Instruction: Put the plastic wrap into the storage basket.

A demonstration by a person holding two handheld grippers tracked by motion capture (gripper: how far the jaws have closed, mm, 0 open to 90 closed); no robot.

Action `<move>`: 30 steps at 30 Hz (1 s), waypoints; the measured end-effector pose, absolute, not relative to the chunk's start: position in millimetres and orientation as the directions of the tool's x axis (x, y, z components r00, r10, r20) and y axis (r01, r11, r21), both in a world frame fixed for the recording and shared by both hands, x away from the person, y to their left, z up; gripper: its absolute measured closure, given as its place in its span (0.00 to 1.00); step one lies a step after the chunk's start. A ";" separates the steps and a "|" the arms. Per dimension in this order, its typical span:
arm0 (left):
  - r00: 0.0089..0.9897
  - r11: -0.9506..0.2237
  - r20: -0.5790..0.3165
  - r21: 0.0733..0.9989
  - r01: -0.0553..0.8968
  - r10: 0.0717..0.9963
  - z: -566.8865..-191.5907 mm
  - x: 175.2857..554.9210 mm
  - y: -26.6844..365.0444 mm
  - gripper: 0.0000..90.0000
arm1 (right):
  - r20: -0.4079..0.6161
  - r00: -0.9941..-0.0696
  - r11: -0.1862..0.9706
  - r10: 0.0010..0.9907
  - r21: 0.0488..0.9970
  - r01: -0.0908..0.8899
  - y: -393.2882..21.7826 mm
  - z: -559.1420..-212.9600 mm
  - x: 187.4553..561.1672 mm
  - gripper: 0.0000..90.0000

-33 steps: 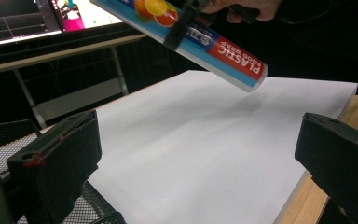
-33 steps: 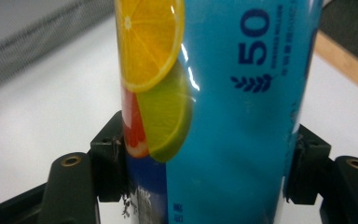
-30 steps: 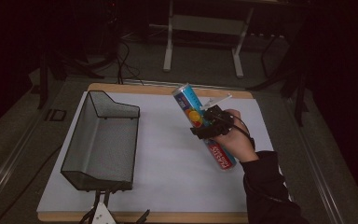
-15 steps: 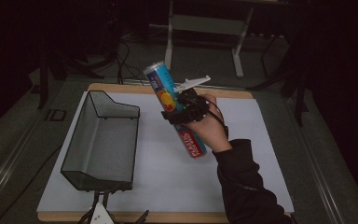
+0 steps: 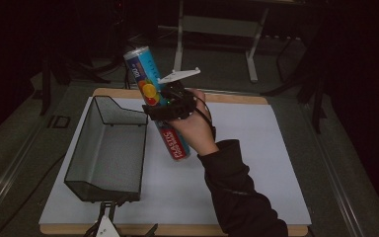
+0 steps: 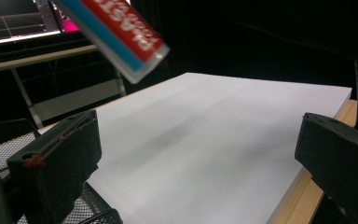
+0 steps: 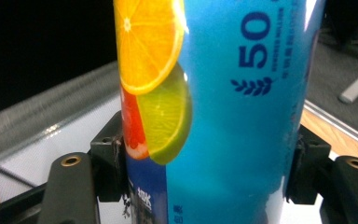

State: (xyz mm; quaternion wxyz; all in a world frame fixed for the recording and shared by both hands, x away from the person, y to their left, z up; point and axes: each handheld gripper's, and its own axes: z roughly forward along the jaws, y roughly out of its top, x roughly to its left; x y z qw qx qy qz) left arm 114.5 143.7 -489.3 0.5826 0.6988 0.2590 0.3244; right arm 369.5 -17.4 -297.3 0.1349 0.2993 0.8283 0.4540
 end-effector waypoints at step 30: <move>0.628 -0.194 0.178 0.980 -0.043 0.758 -489.3 110.7 157.0 0.01 | 0.438 -0.605 0.055 0.665 0.779 0.625 60.8 -384.4 388.6 0.35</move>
